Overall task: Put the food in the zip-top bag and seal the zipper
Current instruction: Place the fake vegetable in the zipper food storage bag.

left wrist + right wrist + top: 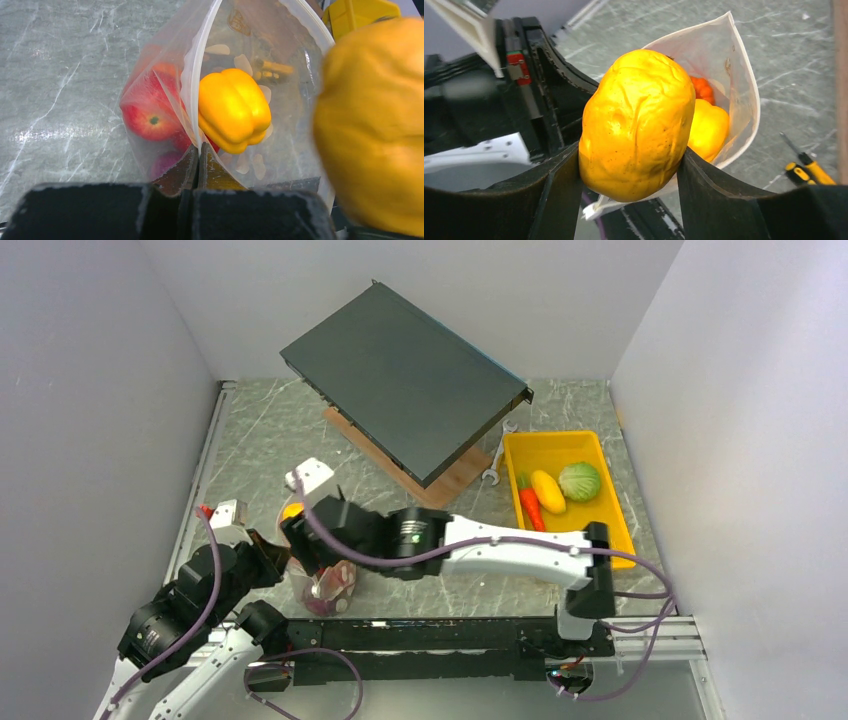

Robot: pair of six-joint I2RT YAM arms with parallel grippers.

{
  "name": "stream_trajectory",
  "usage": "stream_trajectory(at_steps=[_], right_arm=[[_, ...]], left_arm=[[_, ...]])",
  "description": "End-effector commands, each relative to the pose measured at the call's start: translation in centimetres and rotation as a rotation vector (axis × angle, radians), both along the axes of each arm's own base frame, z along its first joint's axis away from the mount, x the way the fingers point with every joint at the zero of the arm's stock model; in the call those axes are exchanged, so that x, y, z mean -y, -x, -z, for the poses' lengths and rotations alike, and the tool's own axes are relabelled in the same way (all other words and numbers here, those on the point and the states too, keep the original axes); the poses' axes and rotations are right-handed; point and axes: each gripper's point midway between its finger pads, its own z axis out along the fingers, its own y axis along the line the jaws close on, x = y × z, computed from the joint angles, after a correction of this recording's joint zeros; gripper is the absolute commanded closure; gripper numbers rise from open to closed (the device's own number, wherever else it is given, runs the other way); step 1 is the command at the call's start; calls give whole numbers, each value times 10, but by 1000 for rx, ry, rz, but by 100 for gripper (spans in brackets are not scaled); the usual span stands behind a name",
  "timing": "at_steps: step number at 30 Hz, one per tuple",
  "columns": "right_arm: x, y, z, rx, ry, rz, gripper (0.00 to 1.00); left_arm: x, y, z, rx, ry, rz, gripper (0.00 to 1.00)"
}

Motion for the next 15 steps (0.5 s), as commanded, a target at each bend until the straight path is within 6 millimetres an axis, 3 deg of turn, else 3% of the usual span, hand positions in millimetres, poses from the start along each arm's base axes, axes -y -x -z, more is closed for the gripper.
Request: stream_trajectory(at_steps=[1, 5, 11, 15], right_arm=[[16, -22, 3, 192, 202, 150, 63], [13, -26, 17, 225, 283, 181, 54], [4, -16, 20, 195, 240, 122, 15], [-1, -4, 15, 162, 195, 48, 3]], left_arm=[[0, -1, -4, 20, 10, -3, 100], [-1, -1, -4, 23, 9, -4, 100], [-2, -1, -6, 31, 13, -9, 100], [-5, 0, -9, 53, 27, -19, 100]])
